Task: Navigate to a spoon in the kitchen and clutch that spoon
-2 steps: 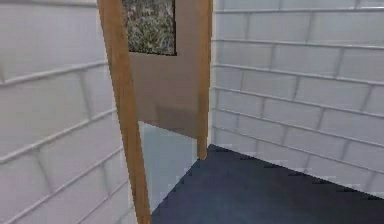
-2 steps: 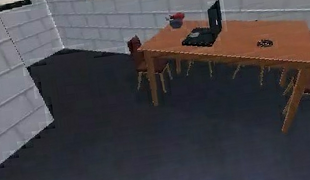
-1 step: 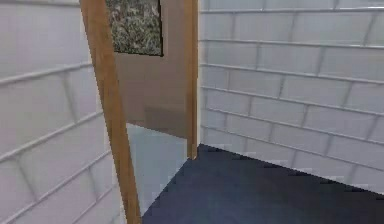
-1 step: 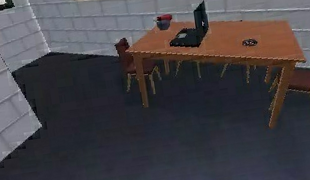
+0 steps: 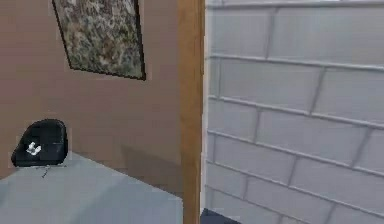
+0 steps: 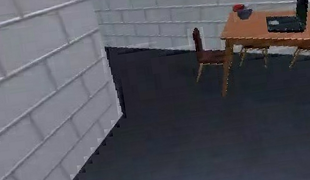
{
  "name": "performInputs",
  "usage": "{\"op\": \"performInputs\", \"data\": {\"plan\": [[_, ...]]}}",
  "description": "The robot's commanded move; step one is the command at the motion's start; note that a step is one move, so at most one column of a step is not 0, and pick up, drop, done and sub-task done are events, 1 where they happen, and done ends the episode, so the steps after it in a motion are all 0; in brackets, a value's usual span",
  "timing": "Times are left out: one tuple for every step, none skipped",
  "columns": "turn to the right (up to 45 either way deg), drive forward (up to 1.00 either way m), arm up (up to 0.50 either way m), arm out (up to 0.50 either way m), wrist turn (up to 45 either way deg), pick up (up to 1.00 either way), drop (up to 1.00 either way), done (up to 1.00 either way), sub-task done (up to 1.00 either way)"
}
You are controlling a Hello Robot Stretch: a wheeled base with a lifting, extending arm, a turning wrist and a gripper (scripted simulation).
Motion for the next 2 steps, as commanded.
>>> {"op": "performInputs", "data": {"plan": [[6.0,0.0,0.0,0.0,0.0,0.0,0.0,0.0,0.0],[0.0,0.4,0.0,0.0,0.0,0.0,0.0,0.0,0.0]]}}
